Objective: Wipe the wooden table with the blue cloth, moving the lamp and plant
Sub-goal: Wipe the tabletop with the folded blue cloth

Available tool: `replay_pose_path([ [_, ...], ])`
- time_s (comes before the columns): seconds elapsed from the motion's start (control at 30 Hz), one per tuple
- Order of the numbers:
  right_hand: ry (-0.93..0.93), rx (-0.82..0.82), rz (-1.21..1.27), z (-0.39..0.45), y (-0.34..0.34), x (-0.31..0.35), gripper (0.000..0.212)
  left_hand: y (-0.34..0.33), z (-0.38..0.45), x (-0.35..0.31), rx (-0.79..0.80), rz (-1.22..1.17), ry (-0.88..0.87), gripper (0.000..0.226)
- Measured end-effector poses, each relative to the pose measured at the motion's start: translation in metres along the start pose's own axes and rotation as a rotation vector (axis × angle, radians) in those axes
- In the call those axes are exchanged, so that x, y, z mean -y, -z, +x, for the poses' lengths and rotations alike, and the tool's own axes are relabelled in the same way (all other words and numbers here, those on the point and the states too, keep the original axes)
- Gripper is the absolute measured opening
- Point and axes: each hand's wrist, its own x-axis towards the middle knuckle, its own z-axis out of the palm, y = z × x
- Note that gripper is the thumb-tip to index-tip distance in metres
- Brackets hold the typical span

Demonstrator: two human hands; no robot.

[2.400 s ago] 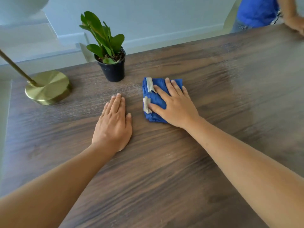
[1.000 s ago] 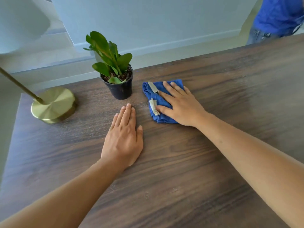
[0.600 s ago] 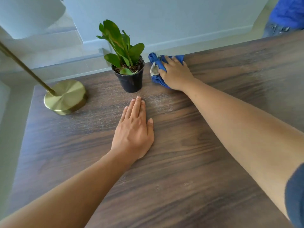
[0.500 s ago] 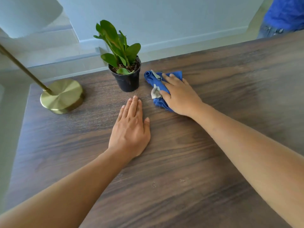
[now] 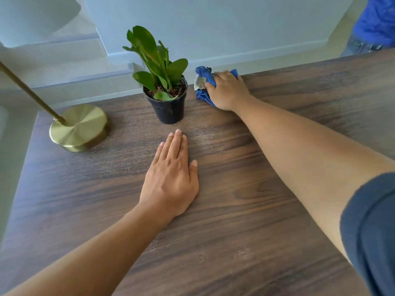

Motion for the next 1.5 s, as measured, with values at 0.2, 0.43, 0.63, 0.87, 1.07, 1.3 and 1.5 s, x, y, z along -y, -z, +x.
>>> replay_pose_path([
  [0.2, -0.004, -0.025, -0.013, -0.022, -0.005, 0.005, 0.054, 0.002, -0.003, -0.002, 0.007, 0.006, 0.006, 0.065],
  [0.43, -0.025, 0.024, -0.108, -0.211, -0.004, 0.022, 0.076, 0.006, -0.003, -0.004, 0.043, 0.009, 0.019, 0.064],
  [0.63, -0.063, 0.044, -0.095, -0.175, 0.001, 0.007, 0.086, 0.004, -0.004, -0.002, 0.032, -0.002, 0.024, 0.064],
  [0.87, -0.129, 0.024, -0.129, -0.022, 0.003, -0.024, 0.096, 0.002, -0.001, 0.001, -0.001, 0.004, 0.016, 0.063],
  [1.07, -0.205, -0.032, -0.077, -0.004, 0.006, -0.023, 0.081, 0.003, -0.002, -0.003, 0.005, 0.039, 0.018, 0.063],
  [1.3, -0.1, 0.001, -0.084, -0.13, -0.002, 0.005, 0.082, 0.005, -0.002, -0.004, 0.027, 0.053, 0.029, 0.064],
  [1.5, -0.066, 0.062, -0.128, -0.291, 0.001, 0.013, 0.091, 0.006, -0.003, -0.004, 0.023, 0.023, 0.026, 0.064],
])
